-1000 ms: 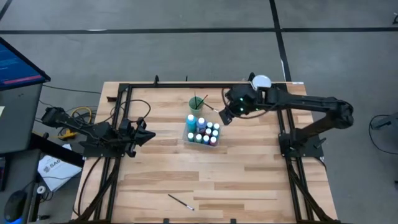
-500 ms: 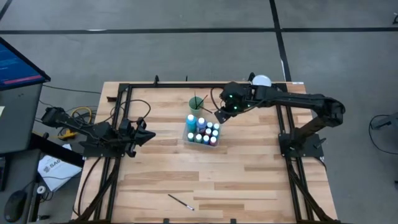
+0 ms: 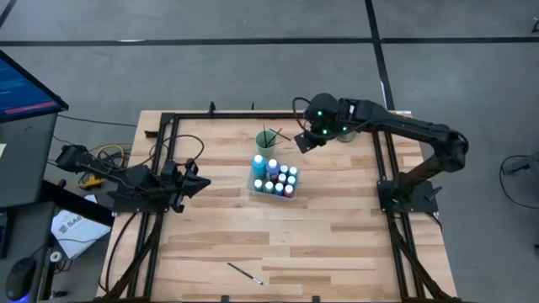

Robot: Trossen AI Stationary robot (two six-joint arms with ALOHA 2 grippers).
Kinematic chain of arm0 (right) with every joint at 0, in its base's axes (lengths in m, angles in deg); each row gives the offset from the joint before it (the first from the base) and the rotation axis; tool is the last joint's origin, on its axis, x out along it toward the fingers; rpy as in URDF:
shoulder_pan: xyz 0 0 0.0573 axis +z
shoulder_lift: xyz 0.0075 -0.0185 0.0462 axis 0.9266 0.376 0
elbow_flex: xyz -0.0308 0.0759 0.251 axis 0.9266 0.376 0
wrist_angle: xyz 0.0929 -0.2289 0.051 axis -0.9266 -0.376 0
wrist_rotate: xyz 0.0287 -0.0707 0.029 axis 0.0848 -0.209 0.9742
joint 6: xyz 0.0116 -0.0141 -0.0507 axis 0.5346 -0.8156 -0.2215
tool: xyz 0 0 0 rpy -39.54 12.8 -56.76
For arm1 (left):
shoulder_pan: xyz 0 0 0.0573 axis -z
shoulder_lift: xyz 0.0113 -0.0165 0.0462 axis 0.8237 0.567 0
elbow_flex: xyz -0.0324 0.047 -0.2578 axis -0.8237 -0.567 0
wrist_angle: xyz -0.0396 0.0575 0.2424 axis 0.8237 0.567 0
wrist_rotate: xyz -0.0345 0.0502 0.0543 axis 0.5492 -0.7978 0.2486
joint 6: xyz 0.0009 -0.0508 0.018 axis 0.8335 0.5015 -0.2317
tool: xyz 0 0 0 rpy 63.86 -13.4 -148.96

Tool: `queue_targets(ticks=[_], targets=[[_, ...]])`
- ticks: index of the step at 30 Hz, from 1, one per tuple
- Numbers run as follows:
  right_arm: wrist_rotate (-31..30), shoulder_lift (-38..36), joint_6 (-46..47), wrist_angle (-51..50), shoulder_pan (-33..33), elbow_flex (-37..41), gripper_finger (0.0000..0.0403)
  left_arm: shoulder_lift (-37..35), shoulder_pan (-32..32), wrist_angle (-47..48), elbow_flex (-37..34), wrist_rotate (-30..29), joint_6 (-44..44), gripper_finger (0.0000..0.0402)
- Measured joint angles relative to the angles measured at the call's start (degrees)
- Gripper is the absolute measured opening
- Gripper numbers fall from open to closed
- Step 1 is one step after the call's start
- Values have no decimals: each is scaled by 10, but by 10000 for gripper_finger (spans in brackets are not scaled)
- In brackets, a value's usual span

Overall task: Pick & Place Paint Supplies
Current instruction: Put the black brush into the green cup

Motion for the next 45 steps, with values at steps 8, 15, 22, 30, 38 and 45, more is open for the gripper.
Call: queue_targets(ticks=[8,15,22,30,38,45], targets=[[-2,67,-54,-181,-1,-156,0,0,0,0,0,0,0,8],[-2,153,-89,-239,-4,-259,0,0,0,0,0,1,0,8],[0,233,-113,-278,-5,-344,0,0,0,0,0,0,0,8],[0,293,-139,-322,-5,-402,0,0,0,0,0,0,0,8],[0,308,-149,-323,-9,-410,0,0,0,0,0,0,0,8],[-1,308,-153,-334,-20,-410,0,0,0,0,0,0,0,8]])
